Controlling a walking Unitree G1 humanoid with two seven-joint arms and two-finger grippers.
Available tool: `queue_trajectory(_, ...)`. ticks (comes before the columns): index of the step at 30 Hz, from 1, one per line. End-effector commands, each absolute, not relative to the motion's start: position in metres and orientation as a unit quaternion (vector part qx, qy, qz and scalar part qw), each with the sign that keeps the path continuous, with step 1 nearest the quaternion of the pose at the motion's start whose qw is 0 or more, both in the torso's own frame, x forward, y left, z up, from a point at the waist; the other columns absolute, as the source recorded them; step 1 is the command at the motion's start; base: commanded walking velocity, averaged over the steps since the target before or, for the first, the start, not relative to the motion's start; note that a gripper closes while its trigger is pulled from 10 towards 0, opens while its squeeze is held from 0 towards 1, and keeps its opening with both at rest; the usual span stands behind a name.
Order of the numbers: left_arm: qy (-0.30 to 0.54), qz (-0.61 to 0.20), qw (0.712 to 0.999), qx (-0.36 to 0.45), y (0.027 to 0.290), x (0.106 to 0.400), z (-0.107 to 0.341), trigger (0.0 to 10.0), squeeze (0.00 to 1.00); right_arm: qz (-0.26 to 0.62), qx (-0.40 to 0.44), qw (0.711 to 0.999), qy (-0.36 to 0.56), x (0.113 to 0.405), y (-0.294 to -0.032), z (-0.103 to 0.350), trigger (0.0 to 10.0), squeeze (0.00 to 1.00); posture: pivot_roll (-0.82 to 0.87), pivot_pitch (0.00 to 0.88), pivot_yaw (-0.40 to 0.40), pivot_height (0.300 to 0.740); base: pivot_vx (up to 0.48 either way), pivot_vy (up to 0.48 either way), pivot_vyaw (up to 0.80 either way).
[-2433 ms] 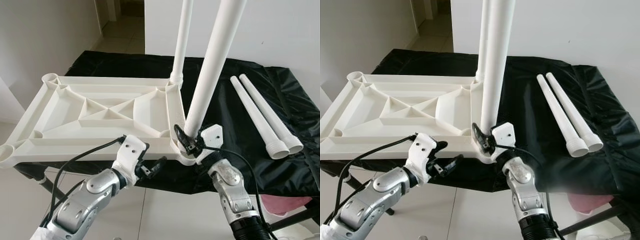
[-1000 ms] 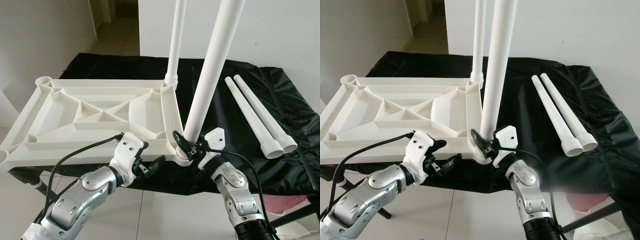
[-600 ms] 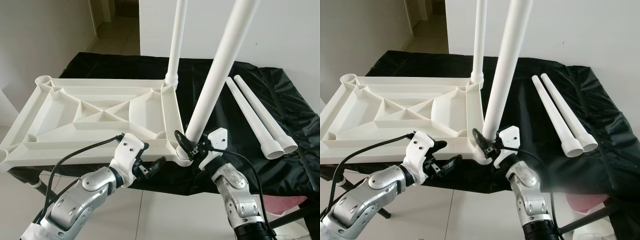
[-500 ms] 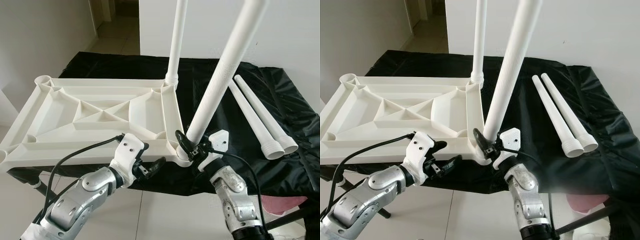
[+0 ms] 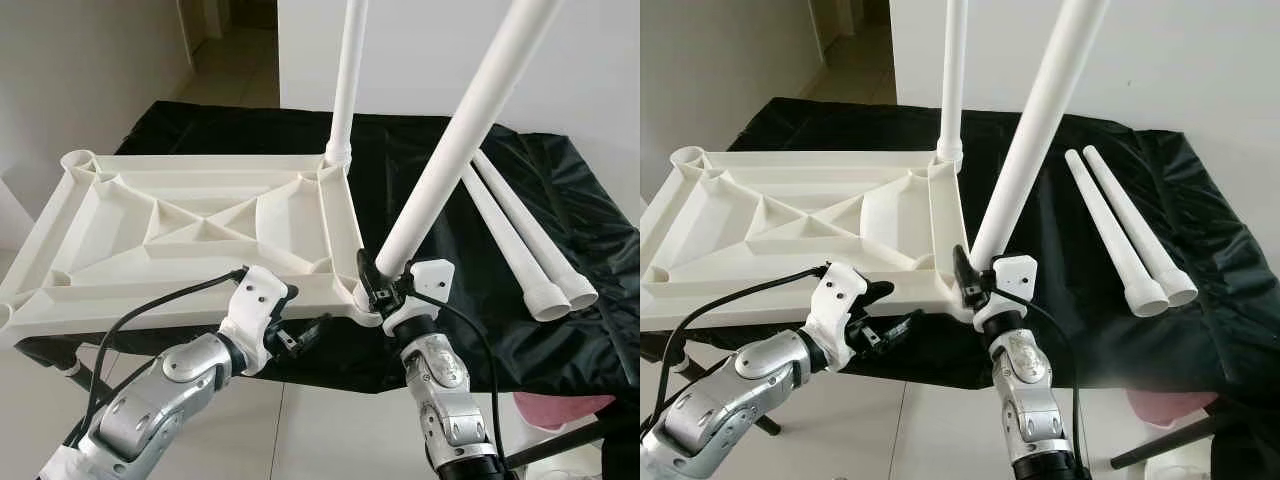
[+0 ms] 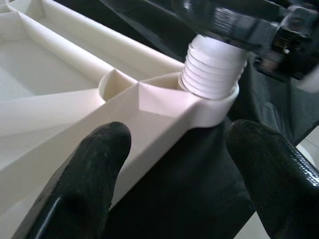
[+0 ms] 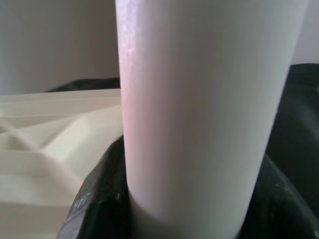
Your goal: Building children table
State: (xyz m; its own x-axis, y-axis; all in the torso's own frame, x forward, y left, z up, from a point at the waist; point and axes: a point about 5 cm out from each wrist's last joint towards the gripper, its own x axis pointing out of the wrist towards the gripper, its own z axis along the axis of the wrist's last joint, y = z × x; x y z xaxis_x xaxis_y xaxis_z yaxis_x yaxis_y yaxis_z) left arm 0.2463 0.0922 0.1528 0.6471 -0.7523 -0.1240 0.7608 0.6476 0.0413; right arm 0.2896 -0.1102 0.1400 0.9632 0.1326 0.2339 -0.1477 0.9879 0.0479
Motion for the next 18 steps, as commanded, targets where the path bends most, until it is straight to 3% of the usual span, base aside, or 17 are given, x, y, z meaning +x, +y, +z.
queue_trajectory(1,0.058,-0.484,0.872,0.047,0.091,0.241,0.152,10.0,0.0,0.0,0.01,1.0,-0.024,0.292,-0.125,0.108,10.0,0.0,0.07,0.102,-0.007,0.74,0.0,0.0,0.0)
queue_trajectory(9,0.057,-0.48,0.874,0.047,0.091,0.241,0.152,10.0,0.0,-0.019,-0.029,0.999,-0.038,0.302,-0.115,0.114,10.0,0.0,0.08,0.088,-0.017,0.74,0.0,0.0,0.0)
queue_trajectory(18,0.056,-0.476,0.876,0.05,0.094,0.242,0.152,10.0,0.0,-0.015,-0.009,0.999,-0.04,0.302,-0.109,0.112,10.0,0.0,0.09,0.077,-0.023,0.74,0.0,0.0,0.0)
